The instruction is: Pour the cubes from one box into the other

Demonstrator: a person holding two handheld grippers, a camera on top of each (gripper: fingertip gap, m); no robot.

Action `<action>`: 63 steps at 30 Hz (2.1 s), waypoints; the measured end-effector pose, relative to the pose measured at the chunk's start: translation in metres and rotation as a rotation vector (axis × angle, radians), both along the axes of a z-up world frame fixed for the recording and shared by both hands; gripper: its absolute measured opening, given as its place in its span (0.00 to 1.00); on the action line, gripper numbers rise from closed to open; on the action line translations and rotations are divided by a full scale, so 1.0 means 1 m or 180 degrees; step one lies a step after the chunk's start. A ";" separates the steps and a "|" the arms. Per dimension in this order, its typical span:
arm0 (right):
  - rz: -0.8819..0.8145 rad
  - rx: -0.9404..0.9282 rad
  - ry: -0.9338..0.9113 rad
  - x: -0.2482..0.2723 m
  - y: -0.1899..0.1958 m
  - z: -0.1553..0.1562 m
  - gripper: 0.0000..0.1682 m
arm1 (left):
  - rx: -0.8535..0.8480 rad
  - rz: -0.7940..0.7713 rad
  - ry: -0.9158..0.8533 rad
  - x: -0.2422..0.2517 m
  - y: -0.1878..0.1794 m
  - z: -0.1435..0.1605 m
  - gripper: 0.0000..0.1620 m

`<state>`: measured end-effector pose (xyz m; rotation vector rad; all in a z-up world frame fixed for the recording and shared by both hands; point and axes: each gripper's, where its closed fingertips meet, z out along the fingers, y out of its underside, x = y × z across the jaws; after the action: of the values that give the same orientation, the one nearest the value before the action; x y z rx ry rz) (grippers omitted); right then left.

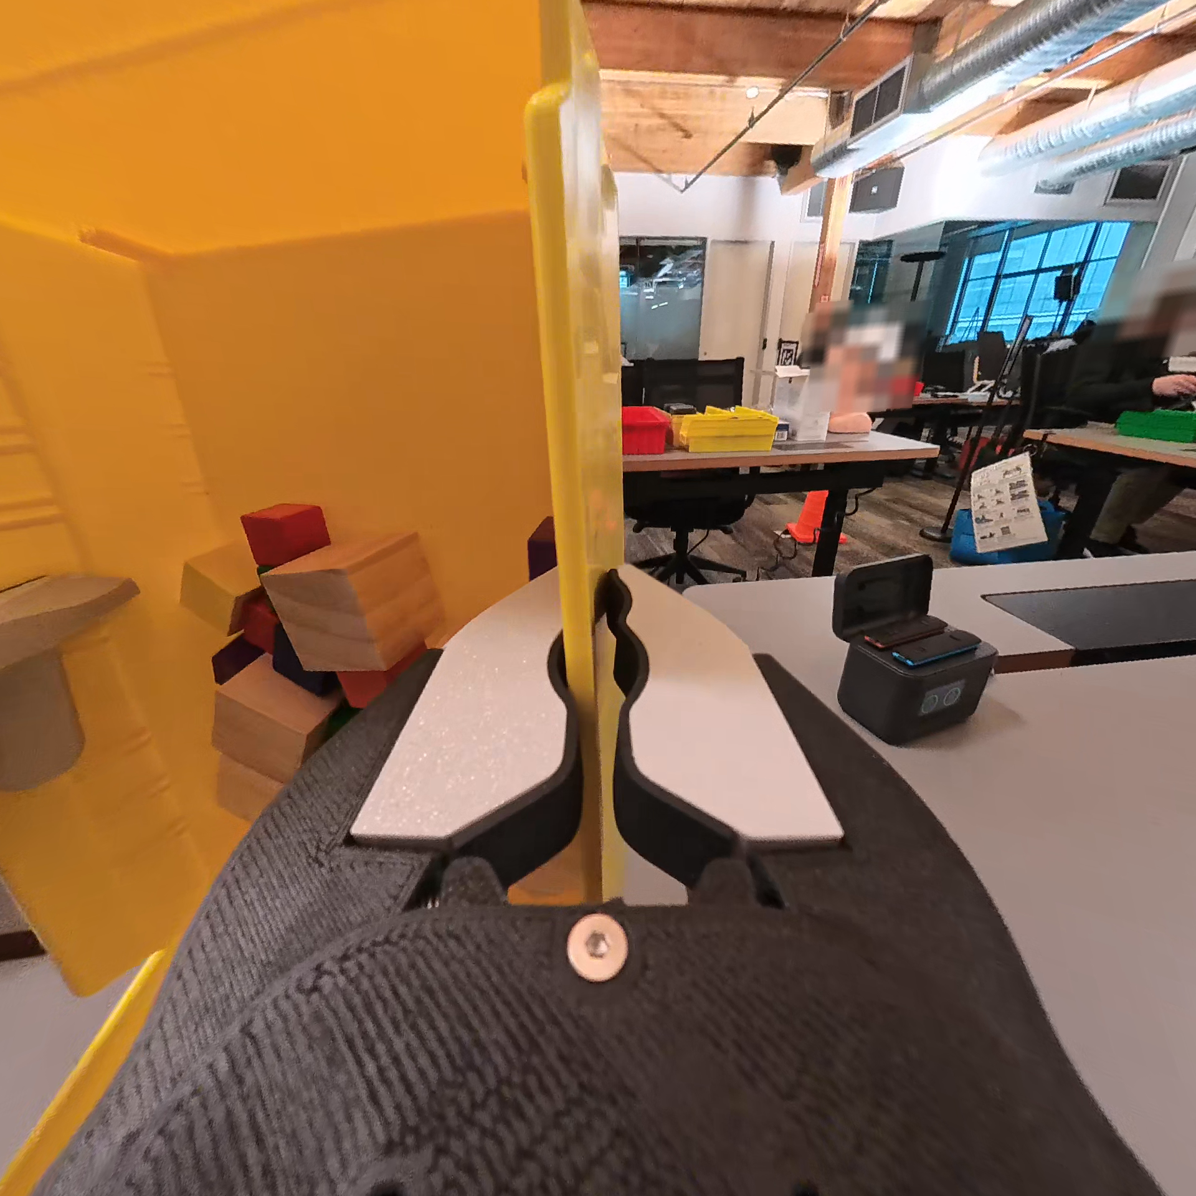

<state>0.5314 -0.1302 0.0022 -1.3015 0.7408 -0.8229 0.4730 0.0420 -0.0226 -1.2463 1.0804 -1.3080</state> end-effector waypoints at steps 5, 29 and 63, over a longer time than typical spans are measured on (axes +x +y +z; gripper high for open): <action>-0.0028 0.0269 -0.0085 -0.003 -0.003 0.005 0.03 | 0.0038 -0.0031 -0.0141 -0.002 -0.003 0.008 0.04; 0.0244 0.0165 -0.0196 -0.005 0.005 -0.008 0.04 | 0.0152 -0.0035 -0.0164 -0.003 0.004 -0.005 0.04; 0.0458 0.0614 -0.0535 -0.018 0.011 0.019 0.04 | 0.0397 0.0050 -0.0639 -0.024 0.004 0.037 0.06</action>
<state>0.5137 -0.1192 0.0214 -1.0854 0.5712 -0.7166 0.4491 0.0465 0.0143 -1.0066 0.9908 -1.3034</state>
